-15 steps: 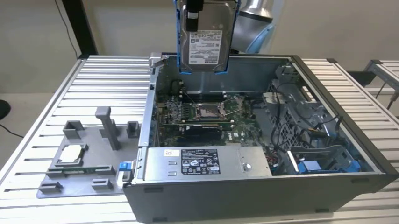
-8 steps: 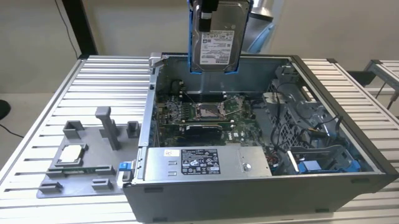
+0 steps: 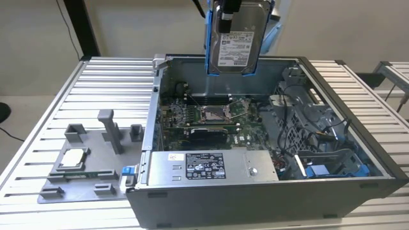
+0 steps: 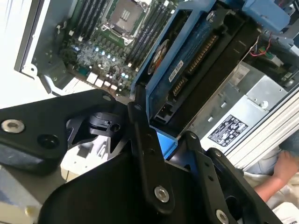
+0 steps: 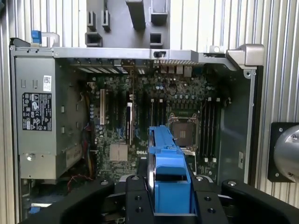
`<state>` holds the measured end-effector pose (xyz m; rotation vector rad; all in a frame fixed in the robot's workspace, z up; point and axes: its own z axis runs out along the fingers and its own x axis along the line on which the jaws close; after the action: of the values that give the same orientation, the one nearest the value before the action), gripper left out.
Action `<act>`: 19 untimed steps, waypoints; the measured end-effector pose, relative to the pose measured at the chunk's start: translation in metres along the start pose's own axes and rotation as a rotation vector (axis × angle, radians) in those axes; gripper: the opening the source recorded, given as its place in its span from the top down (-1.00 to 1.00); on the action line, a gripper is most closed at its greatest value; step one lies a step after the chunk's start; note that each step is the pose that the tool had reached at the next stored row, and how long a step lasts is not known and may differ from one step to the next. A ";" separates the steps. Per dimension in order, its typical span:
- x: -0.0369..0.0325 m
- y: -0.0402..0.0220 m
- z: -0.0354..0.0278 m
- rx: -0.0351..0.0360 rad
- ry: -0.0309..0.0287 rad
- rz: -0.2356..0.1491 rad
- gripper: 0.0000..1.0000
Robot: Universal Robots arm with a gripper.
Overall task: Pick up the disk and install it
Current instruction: 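Pick up the disk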
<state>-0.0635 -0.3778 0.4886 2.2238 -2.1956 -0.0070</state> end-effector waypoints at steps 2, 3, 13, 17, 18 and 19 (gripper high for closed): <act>0.0001 -0.0069 -0.0001 0.0000 0.0000 0.000 1.00; 0.0001 -0.0106 -0.0001 0.0000 -0.0001 0.000 1.00; 0.0007 -0.0487 -0.0007 0.0001 -0.0001 0.000 1.00; 0.0008 -0.0622 -0.0009 0.0000 0.0000 0.000 1.00; 0.0008 -0.0657 -0.0009 0.0001 -0.0001 0.000 1.00; 0.0008 -0.0689 -0.0010 0.0000 0.0000 0.000 1.00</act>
<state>0.0054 -0.3778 0.4885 2.2237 -2.1958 -0.0071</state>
